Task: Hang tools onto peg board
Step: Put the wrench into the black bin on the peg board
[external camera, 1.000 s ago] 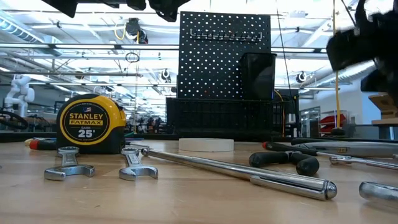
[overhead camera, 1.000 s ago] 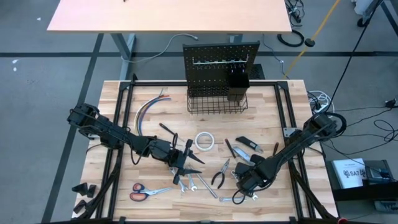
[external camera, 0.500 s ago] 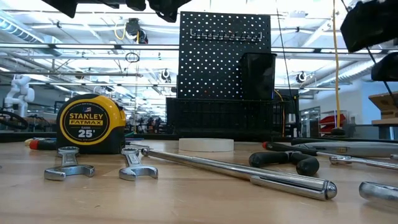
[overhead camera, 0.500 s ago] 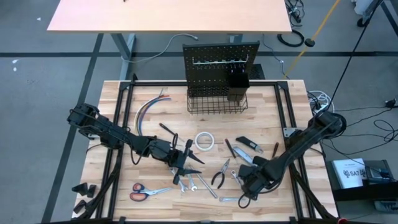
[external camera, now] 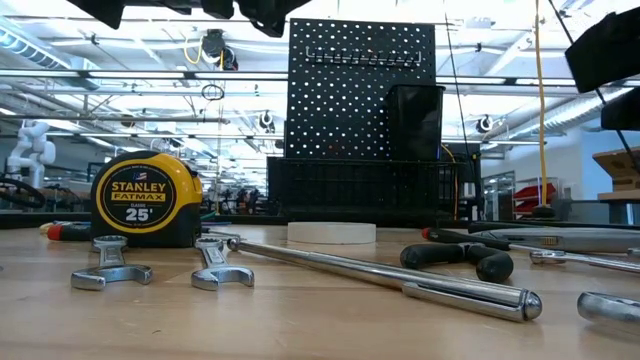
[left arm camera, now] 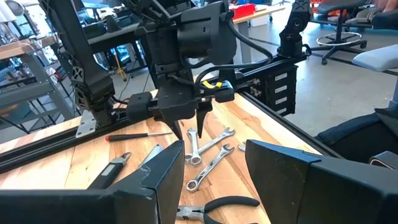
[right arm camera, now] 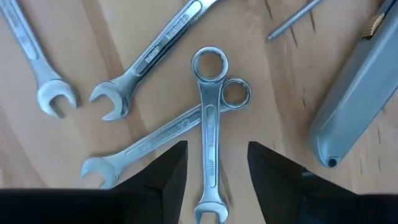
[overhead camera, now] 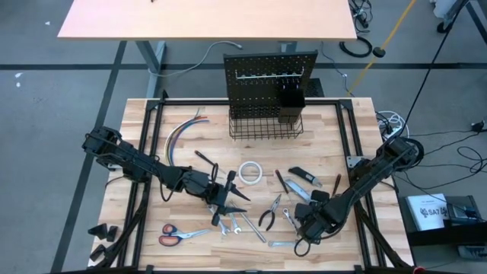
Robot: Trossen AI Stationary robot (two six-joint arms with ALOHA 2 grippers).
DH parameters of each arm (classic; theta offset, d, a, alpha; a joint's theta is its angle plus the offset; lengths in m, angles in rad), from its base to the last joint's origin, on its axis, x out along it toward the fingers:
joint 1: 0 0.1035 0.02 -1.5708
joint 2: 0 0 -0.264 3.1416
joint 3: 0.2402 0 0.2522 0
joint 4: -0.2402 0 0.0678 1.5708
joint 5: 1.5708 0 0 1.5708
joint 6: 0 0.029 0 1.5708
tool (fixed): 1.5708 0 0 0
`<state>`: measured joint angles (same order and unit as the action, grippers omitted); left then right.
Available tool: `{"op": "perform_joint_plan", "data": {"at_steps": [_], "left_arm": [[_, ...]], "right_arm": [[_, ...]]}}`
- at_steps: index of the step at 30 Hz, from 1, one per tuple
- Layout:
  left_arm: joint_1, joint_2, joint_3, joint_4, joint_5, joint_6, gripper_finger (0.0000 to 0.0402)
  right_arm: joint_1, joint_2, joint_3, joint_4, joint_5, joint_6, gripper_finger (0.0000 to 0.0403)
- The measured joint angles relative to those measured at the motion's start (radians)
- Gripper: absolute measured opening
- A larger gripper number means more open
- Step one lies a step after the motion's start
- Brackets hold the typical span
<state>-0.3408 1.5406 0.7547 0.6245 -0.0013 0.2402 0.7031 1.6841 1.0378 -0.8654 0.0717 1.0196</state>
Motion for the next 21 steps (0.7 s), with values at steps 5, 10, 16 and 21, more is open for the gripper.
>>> {"op": "perform_joint_plan", "data": {"at_steps": [5,10,16,21], "left_arm": [[0.000,0.000,0.000,-0.006,0.000,0.000,0.0177],[0.000,0.000,0.000,-0.006,0.001,0.000,0.0177],[0.000,0.000,0.000,-0.006,0.001,0.000,0.0177],[0.000,0.000,0.000,-0.006,0.001,0.000,0.0177]], "right_arm": [[-0.001,0.022,0.000,0.007,0.000,-0.017,0.0158],[-0.001,0.090,0.000,0.007,-0.046,-0.071,0.0156],[-0.008,0.156,0.007,0.017,-0.070,-0.122,0.0131],[-0.017,0.154,0.007,0.030,-0.083,-0.124,0.0035]]}}
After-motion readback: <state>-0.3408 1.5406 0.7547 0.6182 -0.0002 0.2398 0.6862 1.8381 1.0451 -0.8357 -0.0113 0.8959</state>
